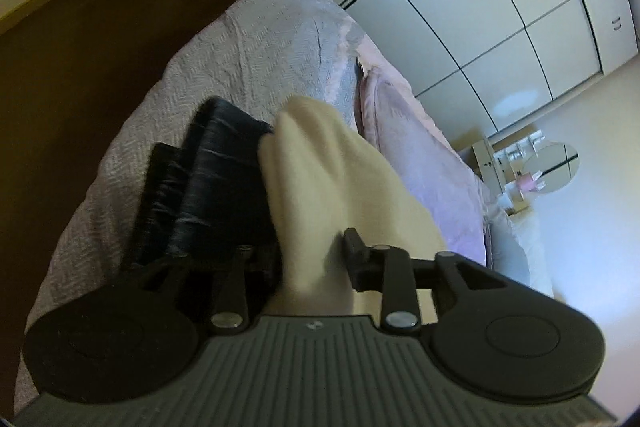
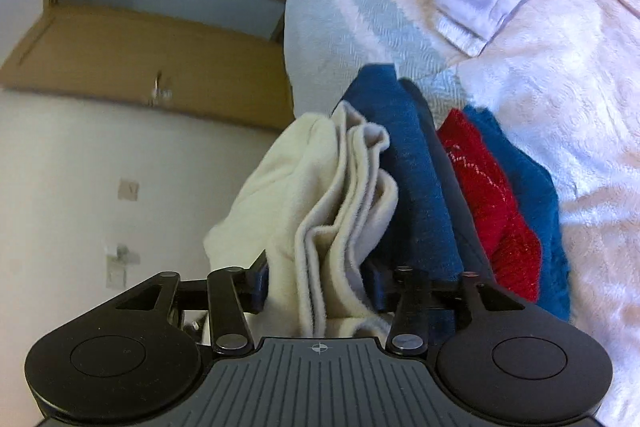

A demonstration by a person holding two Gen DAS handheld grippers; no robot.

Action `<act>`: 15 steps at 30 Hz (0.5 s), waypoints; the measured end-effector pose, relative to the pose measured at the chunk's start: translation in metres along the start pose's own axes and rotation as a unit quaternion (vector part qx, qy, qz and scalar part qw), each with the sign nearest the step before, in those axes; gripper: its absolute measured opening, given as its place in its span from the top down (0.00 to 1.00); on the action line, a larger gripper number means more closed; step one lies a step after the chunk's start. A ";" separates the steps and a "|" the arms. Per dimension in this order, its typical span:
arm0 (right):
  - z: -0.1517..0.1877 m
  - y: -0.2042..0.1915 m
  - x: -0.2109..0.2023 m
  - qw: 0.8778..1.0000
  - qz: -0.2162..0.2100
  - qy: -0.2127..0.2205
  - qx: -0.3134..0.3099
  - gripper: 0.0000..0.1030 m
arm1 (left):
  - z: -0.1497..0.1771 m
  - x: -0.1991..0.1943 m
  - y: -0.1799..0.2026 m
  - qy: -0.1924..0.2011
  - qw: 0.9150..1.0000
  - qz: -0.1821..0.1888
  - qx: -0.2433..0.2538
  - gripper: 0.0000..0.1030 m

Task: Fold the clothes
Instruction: 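Carry the shirt with both grippers onto the stack of jeans and sweaters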

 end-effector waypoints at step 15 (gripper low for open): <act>-0.019 -0.094 0.012 0.884 0.262 0.085 -0.377 0.51 | 0.014 0.019 0.100 0.075 0.968 -0.106 0.215 0.88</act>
Point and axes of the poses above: each gripper's, at about its wrist camera, not at the fingertips, and x roughly the way its jaws point, y to its right, z to its underside, the point moved 10 cm from there along x, roughly the way its jaws point, and after that the axes turned 14 degrees about -x, right-handed, at the moved point
